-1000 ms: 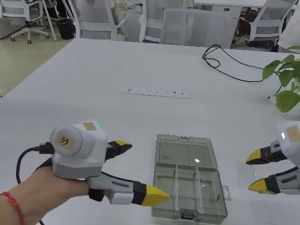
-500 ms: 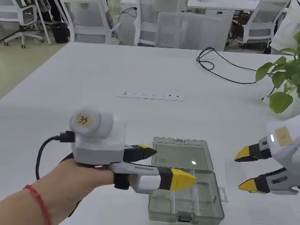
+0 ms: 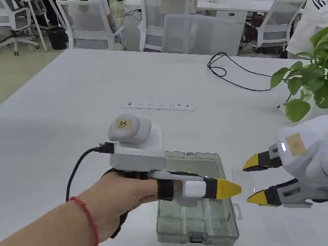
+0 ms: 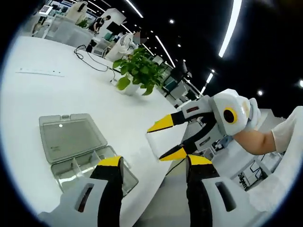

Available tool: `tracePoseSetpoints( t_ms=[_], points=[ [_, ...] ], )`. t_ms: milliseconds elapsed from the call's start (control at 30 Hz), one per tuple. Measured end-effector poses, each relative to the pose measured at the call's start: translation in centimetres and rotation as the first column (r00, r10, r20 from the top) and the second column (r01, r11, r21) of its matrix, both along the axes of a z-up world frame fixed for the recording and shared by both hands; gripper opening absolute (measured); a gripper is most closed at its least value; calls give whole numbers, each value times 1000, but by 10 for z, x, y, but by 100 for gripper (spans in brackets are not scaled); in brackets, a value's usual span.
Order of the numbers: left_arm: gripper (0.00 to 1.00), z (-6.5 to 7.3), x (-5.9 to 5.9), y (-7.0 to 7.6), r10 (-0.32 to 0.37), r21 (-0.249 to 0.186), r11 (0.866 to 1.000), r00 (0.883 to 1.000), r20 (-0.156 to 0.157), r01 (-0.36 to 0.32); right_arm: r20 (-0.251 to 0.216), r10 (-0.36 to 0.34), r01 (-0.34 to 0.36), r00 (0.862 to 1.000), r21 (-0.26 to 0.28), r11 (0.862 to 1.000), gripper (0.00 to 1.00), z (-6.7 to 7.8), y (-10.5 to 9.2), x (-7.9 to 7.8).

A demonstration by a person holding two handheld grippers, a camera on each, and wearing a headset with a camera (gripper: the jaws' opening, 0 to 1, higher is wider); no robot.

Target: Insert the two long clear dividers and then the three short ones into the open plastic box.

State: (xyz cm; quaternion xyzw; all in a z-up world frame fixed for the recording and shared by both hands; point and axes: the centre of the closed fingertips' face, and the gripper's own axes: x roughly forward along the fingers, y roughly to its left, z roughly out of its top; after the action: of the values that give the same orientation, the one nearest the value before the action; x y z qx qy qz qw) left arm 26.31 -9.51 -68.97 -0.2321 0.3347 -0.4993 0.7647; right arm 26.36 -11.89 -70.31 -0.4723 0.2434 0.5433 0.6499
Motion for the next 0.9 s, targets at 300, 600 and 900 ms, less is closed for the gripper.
tracePoseSetpoints(
  t_ms=[300,600,900],
  points=[
    [34,-4,3,-16,11,-40,999,998,-68,-14,21,16,-16,1000,8,1000,33,10,8,-2],
    [16,-3,4,-18,18,-65,998,995,-97,-24,27,16,-17,1000,16,1000,33,15,12,-4],
    [8,-2,2,-20,8,-78,997,995,-99,-16,28,16,-17,999,14,1000,33,16,14,-5]
  ],
)
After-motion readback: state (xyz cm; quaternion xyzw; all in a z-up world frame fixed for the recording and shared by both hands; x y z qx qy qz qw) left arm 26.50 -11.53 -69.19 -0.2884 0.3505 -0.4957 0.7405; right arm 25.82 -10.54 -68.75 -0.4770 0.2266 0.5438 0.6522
